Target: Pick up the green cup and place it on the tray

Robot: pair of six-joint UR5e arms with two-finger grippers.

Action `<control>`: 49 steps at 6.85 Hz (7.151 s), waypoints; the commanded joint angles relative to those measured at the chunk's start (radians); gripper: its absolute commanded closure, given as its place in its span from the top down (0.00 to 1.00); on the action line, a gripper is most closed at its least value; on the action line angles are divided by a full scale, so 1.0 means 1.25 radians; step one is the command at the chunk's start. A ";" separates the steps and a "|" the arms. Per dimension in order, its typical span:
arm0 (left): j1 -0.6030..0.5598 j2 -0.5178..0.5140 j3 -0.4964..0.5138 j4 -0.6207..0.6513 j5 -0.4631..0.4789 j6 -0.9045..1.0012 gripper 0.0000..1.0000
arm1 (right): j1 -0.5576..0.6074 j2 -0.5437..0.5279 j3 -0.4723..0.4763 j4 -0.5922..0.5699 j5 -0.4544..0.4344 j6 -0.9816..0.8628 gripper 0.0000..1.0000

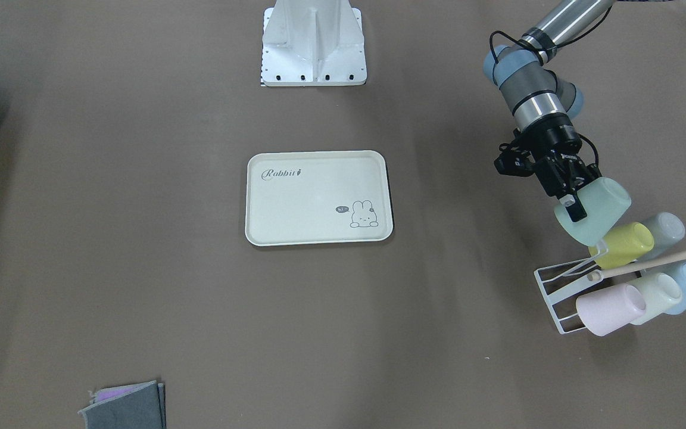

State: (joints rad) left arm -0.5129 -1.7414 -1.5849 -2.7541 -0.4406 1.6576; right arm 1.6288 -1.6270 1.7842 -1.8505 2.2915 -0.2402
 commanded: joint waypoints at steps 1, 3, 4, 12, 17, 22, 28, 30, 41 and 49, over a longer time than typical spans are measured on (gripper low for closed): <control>-0.003 -0.001 -0.007 -0.031 -0.152 -0.097 0.37 | -0.001 0.003 -0.006 0.000 -0.002 0.003 1.00; -0.003 -0.011 -0.017 -0.031 -0.213 -0.292 0.35 | -0.001 0.005 -0.005 0.032 -0.044 0.004 1.00; -0.004 -0.014 -0.035 -0.034 -0.256 -0.409 0.19 | -0.001 -0.005 -0.016 0.075 -0.054 0.008 1.00; 0.019 -0.149 -0.120 -0.033 -0.626 -1.260 0.00 | -0.001 -0.015 -0.010 0.076 -0.028 0.008 1.00; 0.151 -0.198 0.128 -0.326 -0.537 -1.587 0.00 | 0.000 -0.016 -0.014 0.074 -0.029 0.000 1.00; 0.137 -0.309 0.216 -0.251 -0.656 -1.586 0.00 | 0.000 -0.016 -0.015 0.076 0.001 0.006 1.00; 0.118 -0.378 0.276 -0.160 -0.794 -1.586 0.00 | -0.001 -0.027 -0.017 0.076 -0.011 0.006 1.00; 0.117 -0.375 0.285 -0.161 -0.786 -1.586 0.18 | -0.001 -0.029 -0.025 0.076 -0.011 0.006 1.00; 0.101 -0.257 0.233 -0.300 -0.793 -1.574 0.99 | -0.001 -0.027 -0.043 0.077 -0.003 0.007 1.00; -0.106 -0.176 -0.138 0.286 -0.968 -1.574 0.99 | -0.001 -0.021 -0.043 0.078 -0.001 0.008 1.00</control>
State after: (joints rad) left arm -0.5623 -1.9575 -1.7011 -2.6162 -1.5995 -0.3122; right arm 1.6276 -1.6516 1.7305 -1.7533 2.2892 -0.2301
